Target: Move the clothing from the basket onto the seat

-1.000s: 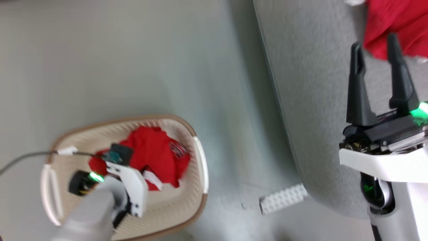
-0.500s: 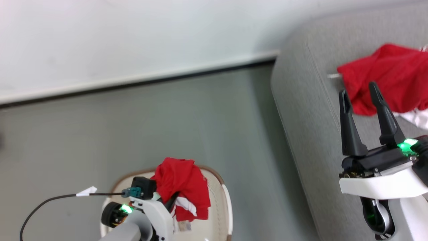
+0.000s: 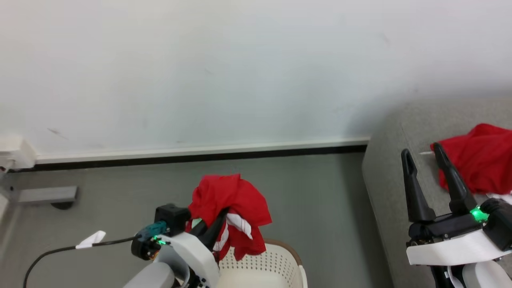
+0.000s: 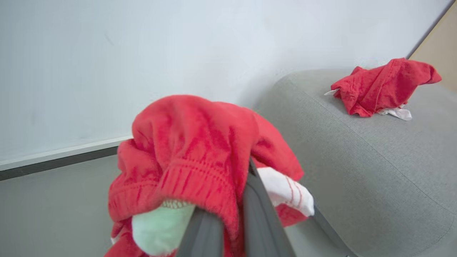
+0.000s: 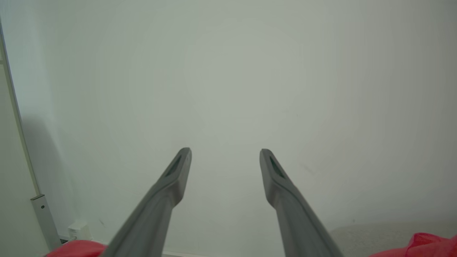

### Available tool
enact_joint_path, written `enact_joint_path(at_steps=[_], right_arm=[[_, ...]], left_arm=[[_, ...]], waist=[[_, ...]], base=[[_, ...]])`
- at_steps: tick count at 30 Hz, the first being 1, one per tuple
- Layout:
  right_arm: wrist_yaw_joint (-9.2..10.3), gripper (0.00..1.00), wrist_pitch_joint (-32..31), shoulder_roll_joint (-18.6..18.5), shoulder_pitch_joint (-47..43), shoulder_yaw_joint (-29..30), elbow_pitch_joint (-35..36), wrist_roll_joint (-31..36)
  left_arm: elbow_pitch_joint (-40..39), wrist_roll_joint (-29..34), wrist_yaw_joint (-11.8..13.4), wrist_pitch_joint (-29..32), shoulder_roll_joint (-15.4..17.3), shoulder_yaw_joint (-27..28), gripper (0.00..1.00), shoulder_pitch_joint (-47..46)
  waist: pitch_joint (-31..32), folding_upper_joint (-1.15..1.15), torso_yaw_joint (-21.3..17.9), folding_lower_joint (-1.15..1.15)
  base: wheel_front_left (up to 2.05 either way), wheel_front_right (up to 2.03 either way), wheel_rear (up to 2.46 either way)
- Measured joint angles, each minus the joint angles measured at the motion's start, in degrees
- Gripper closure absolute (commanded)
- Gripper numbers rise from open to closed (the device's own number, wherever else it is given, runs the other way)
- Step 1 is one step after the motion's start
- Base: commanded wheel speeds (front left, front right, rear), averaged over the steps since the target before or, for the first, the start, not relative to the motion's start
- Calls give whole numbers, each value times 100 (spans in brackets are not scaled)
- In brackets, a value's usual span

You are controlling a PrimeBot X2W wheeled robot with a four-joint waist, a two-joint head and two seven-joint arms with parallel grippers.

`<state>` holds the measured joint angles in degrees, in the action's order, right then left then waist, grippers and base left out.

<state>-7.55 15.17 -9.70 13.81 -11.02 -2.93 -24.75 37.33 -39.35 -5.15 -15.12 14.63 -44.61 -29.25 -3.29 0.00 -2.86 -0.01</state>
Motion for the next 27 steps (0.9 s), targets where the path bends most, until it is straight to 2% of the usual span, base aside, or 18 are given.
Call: enact_joint_path(at_steps=[8,15,27], right_arm=[[0,0,0,-13,-203,-126,-57,-65],[0,0,0,5,-257,-352,-107,-157],[0,0,1,-113,-207,-1049,-241,-256]], left_arm=[[-1129,316,154,0,129,331,100,80],[-1931,392,353,152,318,448,100,-136],[-2514,350,520,370,456,497,100,-148]], waist=[[414,0,323,0],[542,0,407,0],[514,0,313,1]], base=[[0,0,0],[0,0,0],[0,0,0]])
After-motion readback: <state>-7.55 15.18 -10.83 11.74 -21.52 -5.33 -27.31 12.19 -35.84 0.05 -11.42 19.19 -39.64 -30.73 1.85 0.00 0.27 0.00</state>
